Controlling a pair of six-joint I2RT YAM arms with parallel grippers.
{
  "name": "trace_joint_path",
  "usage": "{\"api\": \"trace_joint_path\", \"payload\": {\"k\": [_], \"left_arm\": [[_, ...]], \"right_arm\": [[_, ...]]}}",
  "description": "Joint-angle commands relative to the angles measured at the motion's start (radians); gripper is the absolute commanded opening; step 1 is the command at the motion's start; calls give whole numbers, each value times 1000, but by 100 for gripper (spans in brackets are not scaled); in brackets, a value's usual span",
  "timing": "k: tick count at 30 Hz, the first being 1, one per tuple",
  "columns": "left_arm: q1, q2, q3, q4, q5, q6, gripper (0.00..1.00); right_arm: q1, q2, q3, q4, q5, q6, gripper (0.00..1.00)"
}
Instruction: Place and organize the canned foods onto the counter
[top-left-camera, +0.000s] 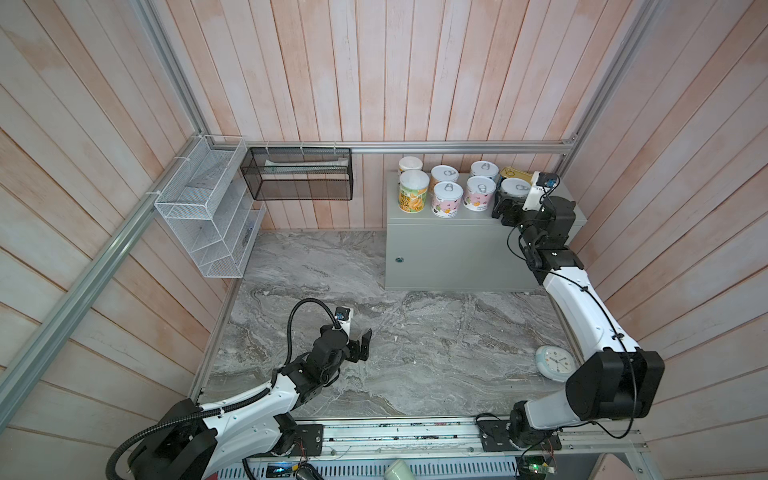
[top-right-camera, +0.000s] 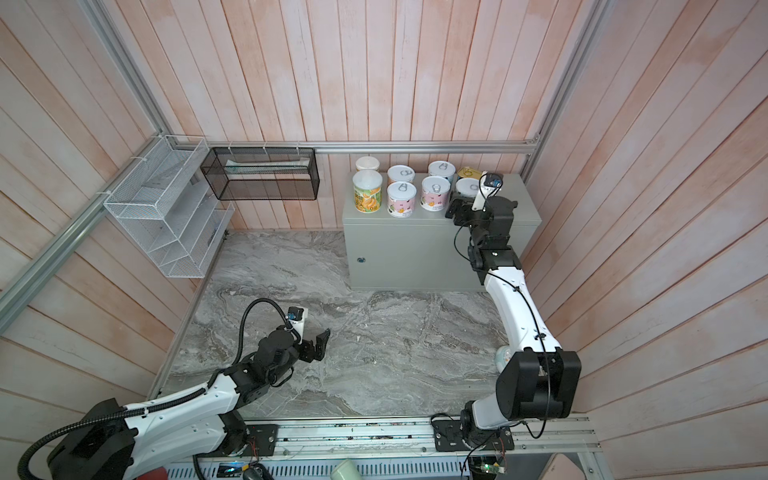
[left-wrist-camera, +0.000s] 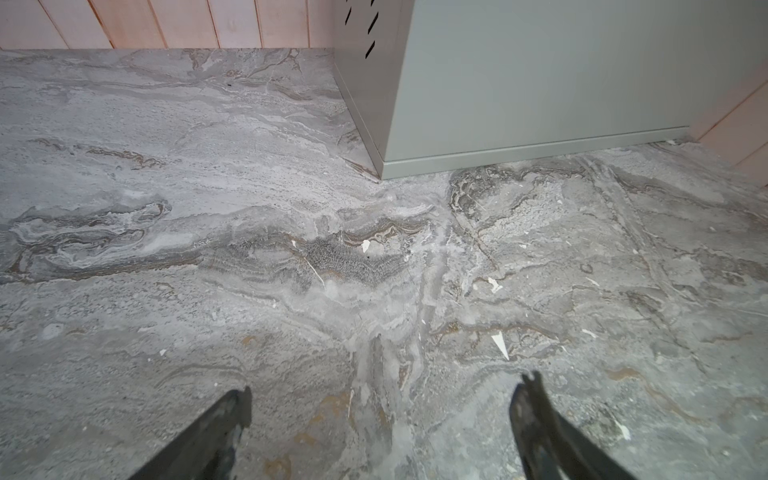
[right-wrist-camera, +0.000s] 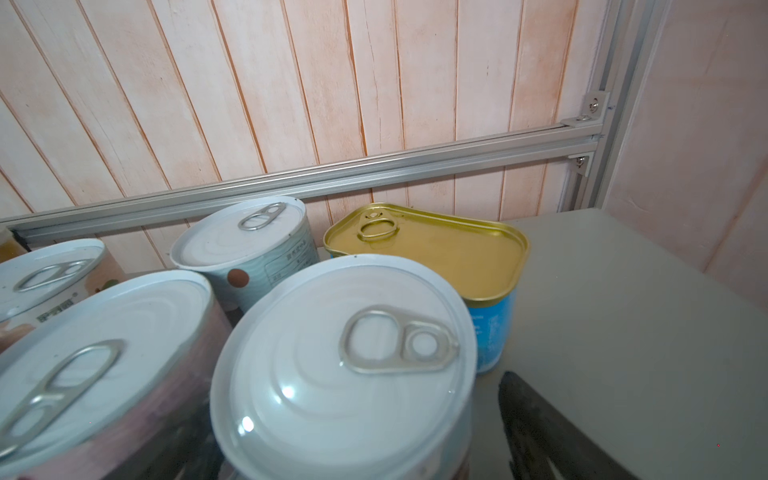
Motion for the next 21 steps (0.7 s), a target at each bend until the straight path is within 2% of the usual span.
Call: {"api": "trace_joint_path", "payload": {"k": [1, 12, 21], "left_arm": [[5, 10, 30, 19, -4, 12, 100], [5, -39, 29, -15, -33, -7, 100], [34, -116, 44, -10, -86, 34, 100]], "right_arm": [[2, -40, -15, -33, 17, 4, 98], [2, -241, -185, 1, 59, 47, 98], [6, -498, -477, 52, 64, 96, 98]]}}
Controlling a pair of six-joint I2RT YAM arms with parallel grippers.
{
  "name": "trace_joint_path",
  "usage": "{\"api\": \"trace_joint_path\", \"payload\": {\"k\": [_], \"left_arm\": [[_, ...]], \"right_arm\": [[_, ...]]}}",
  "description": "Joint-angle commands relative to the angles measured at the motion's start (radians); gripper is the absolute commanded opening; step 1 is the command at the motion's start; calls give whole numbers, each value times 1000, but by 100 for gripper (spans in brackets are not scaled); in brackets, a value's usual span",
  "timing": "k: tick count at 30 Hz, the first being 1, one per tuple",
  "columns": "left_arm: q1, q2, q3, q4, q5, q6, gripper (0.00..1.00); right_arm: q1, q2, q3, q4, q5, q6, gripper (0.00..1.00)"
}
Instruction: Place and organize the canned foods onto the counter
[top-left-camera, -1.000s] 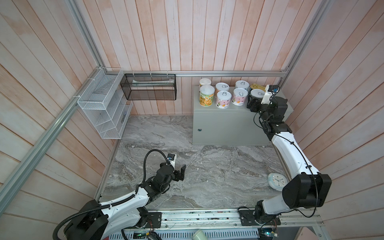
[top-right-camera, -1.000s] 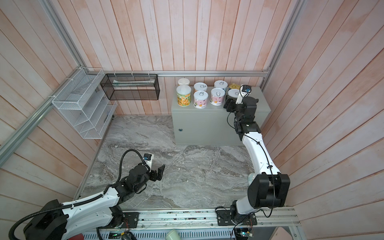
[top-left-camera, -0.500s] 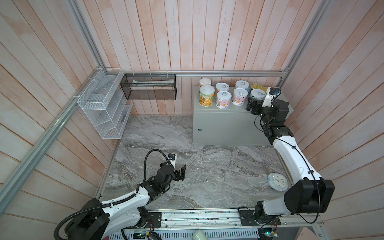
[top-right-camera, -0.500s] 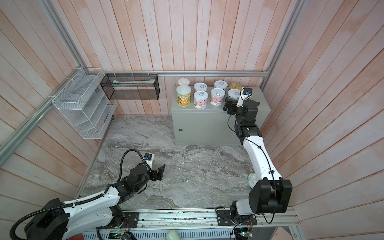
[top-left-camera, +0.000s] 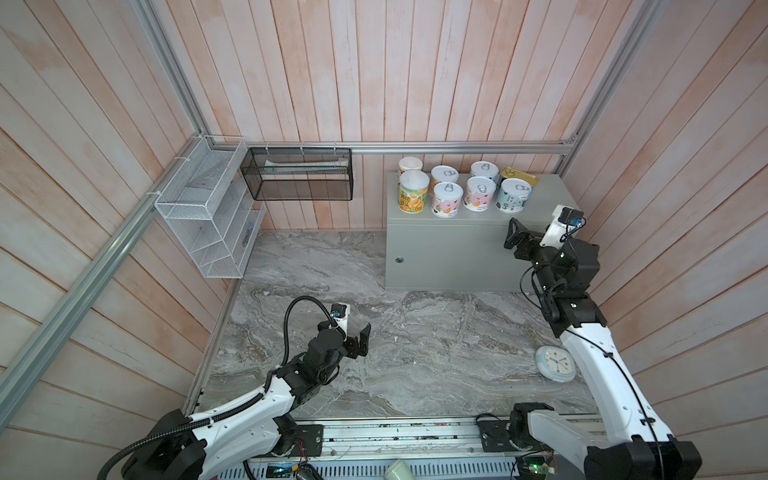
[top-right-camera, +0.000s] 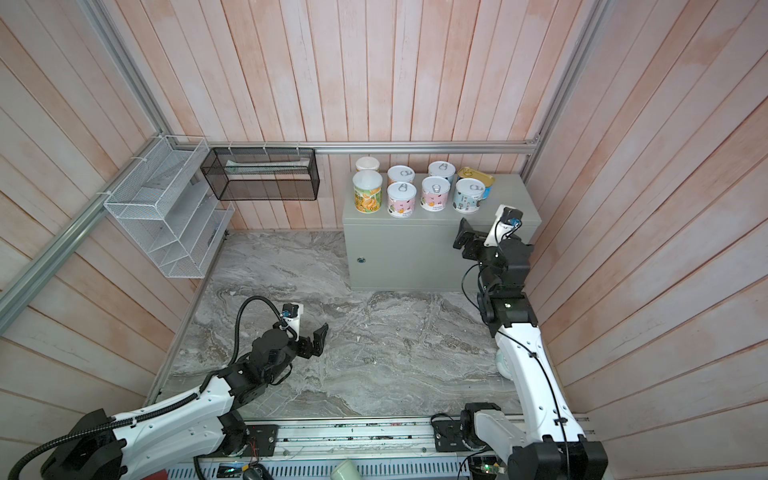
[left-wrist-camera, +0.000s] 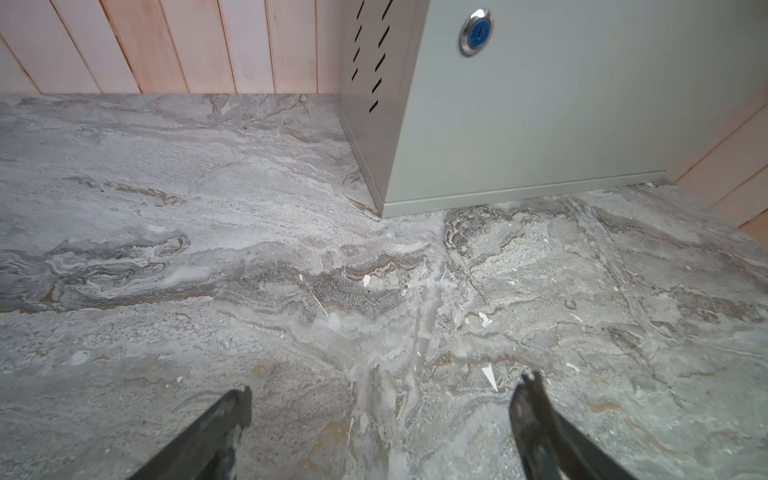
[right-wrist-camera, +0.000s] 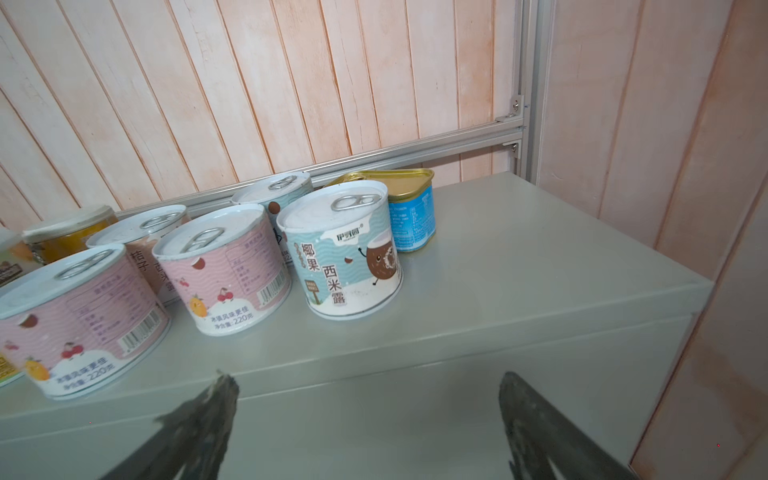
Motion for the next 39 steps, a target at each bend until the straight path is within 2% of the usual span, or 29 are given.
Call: {"api": "trace_joint_path", "payload": {"k": [1, 7, 12, 17, 22, 23, 29, 32, 35, 39], "left_arm": [[40, -44, 40, -16, -54, 25, 100], [239, -96, 61, 16, 16, 1, 100], [405, 6, 87, 82, 20, 0, 100], [529, 123, 120, 168, 44, 38, 100], [590, 297, 139, 325, 4, 121, 100], [597, 329, 168, 303, 1, 137, 100], [615, 451, 161, 431, -29, 259, 100], [669, 500, 92, 575, 47, 242, 100], [722, 519, 127, 533, 143, 227, 100], [745, 540, 149, 520, 214, 238, 100]], "right_arm": [[6, -58, -110, 51, 12, 36, 98], [7, -102, -343, 171, 16, 46, 98], [7, -148, -605, 480, 94, 25, 98], [7, -90, -693, 590, 213, -53, 98], [6, 81, -742, 769, 365, -63, 98], [6, 119, -748, 806, 383, -64, 98], [-1, 308, -734, 930, 449, -112, 98], [-8, 383, -719, 970, 463, -98, 98], [-27, 399, -721, 971, 443, -76, 98], [-59, 403, -730, 971, 427, -39, 98]]}}
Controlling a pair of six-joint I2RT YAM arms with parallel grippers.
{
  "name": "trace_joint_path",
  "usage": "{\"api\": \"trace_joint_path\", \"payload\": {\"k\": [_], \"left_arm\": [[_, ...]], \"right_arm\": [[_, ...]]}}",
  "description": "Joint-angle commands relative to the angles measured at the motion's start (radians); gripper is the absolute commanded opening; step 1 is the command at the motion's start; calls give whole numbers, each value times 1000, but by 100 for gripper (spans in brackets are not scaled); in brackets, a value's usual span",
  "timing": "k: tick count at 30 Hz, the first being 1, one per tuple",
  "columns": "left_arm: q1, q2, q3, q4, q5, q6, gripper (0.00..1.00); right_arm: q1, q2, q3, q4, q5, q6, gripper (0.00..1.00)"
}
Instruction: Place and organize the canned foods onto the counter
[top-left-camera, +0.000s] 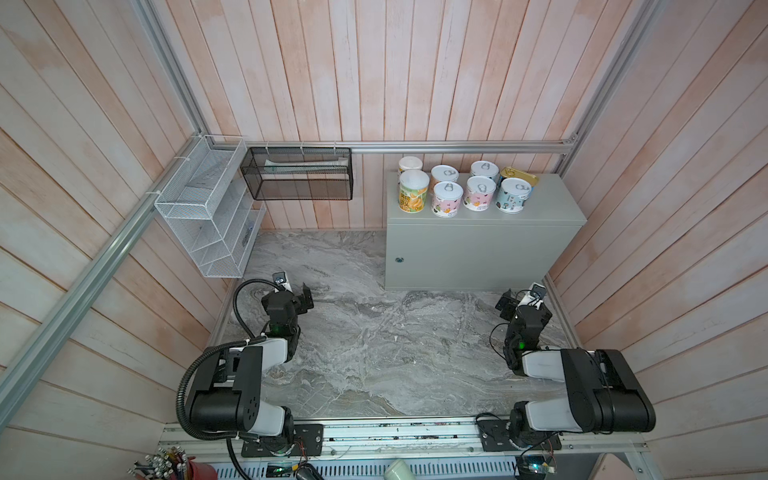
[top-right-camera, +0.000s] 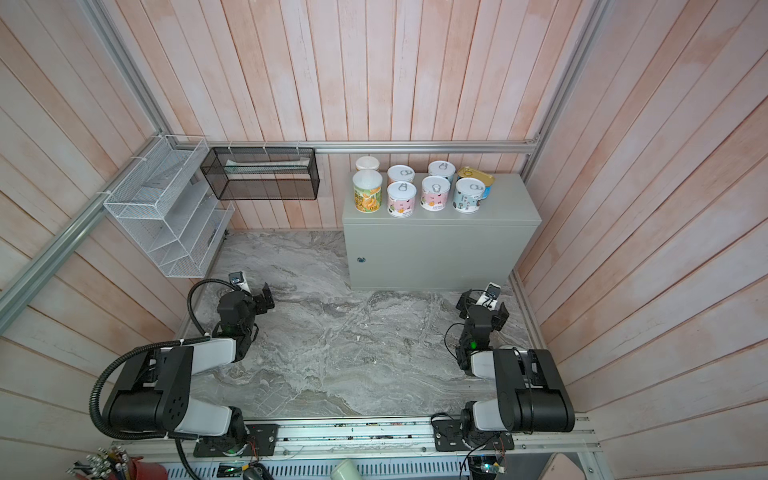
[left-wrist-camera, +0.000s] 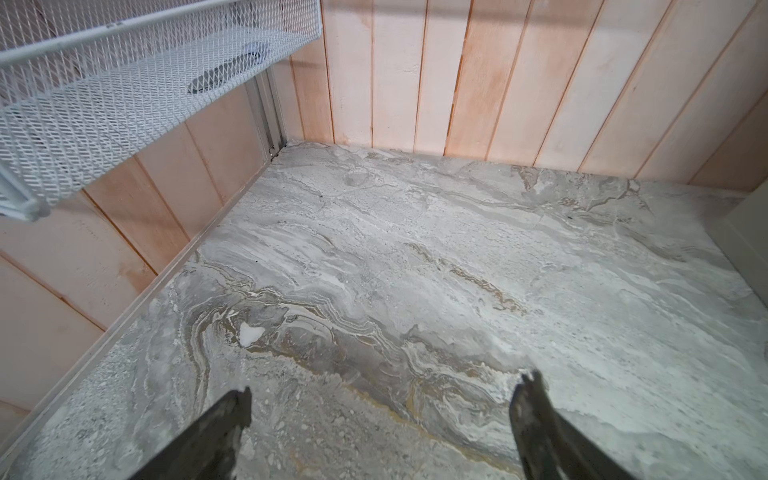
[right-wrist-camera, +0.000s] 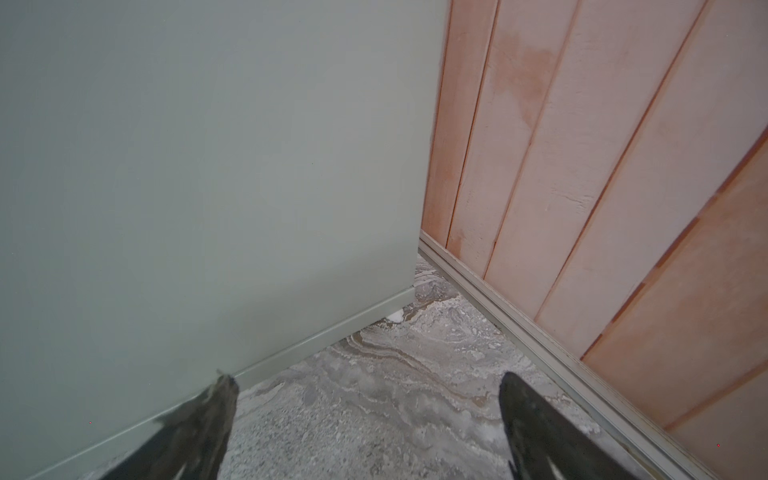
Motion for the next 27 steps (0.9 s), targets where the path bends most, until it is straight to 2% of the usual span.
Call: {"api": "trace_joint_path", "payload": {"k": [1, 2, 4, 8, 10, 13, 18, 21, 23, 27], "left_arm": [[8, 26, -11, 133, 111, 33, 100], [11, 51, -55, 249, 126, 40, 100], [20, 32, -52, 209, 154, 37, 100], [24, 39, -58, 232, 161, 38, 100], [23, 40, -81, 274, 185, 44, 100], [24, 84, -142, 428, 218, 62, 100], [24, 71, -137, 396, 219, 63, 100], [24, 70, -139, 399, 219, 63, 100], [24, 70, -139, 400, 219, 63, 100], [24, 70, -139, 399, 219, 62, 100]], "right_arm": [[-15, 4, 8, 34, 5, 30, 98], [-15, 5, 9, 34, 5, 28, 98], [-15, 7, 11, 34, 5, 28, 98], [-15, 13, 19, 27, -16, 15, 98], [-13, 22, 25, 27, -50, -3, 98], [-11, 34, 35, 27, -95, -27, 98], [18, 73, 50, 53, -166, -106, 98], [15, 100, -7, 158, -199, -107, 98], [17, 163, -49, 350, -187, -115, 98], [19, 99, -11, 171, -217, -118, 98]]}}
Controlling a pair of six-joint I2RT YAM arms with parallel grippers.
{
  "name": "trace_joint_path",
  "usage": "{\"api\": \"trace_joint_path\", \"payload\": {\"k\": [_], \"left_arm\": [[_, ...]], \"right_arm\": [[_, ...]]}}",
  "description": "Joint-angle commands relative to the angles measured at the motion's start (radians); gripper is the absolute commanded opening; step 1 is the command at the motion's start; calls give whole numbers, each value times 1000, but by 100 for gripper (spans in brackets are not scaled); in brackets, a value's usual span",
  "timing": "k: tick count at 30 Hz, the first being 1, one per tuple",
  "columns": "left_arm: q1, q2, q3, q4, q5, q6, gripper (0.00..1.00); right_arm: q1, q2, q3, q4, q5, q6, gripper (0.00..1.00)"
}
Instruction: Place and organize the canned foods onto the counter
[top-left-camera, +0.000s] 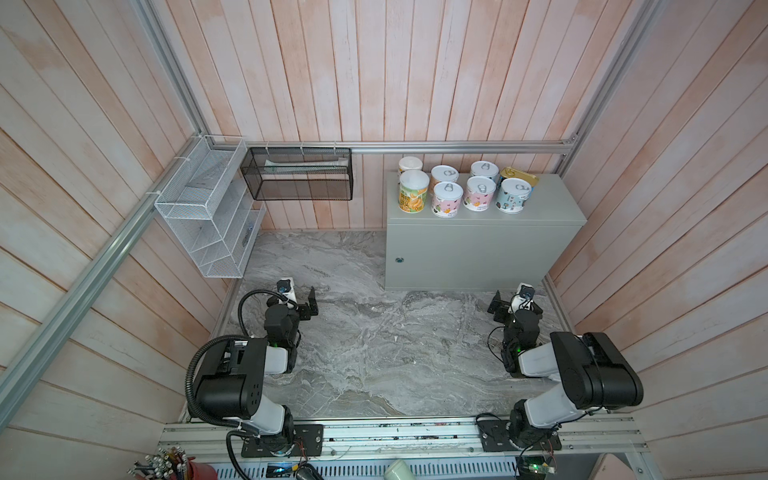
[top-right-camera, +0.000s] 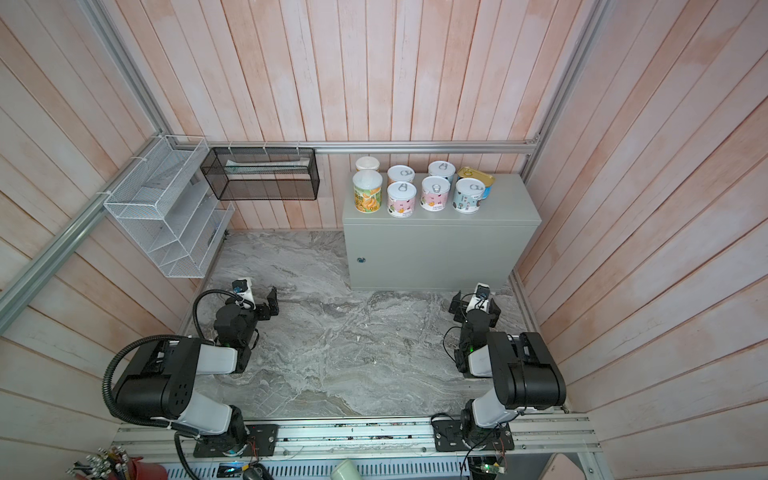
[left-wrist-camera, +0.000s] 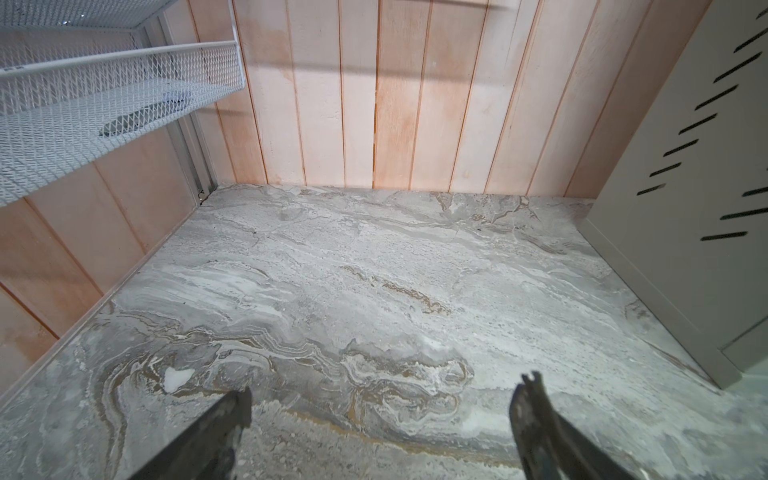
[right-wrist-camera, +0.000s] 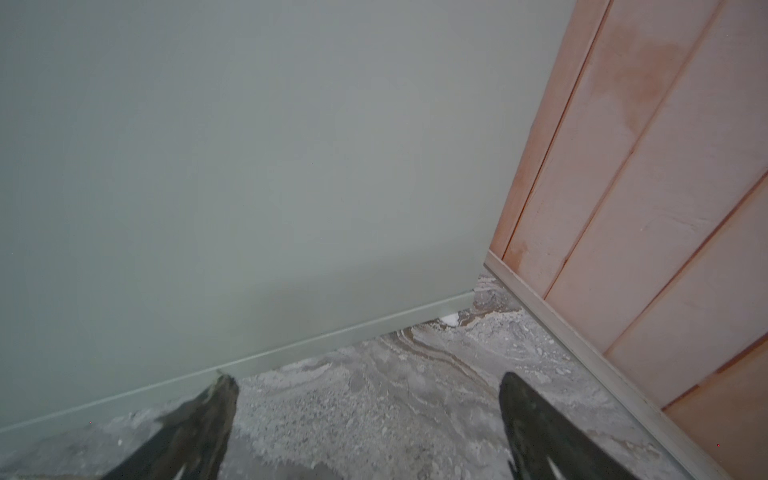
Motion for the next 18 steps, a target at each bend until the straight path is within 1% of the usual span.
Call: {"api": "trace_joint_path", "payload": {"k": [1, 3, 6, 18], "left_arm": [[4, 4, -3, 42, 15, 17, 100], [4, 5, -3, 43, 15, 16, 100], [4, 4, -3, 42, 15, 17, 100], [-3, 7, -1, 40, 5, 25, 100]], "right_arm": [[4, -19, 8, 35, -27, -17, 98], [6, -9, 2, 65, -23, -18, 98], [6, -24, 12, 19, -28, -20, 98], [6, -20, 11, 28, -27, -20, 98]]}}
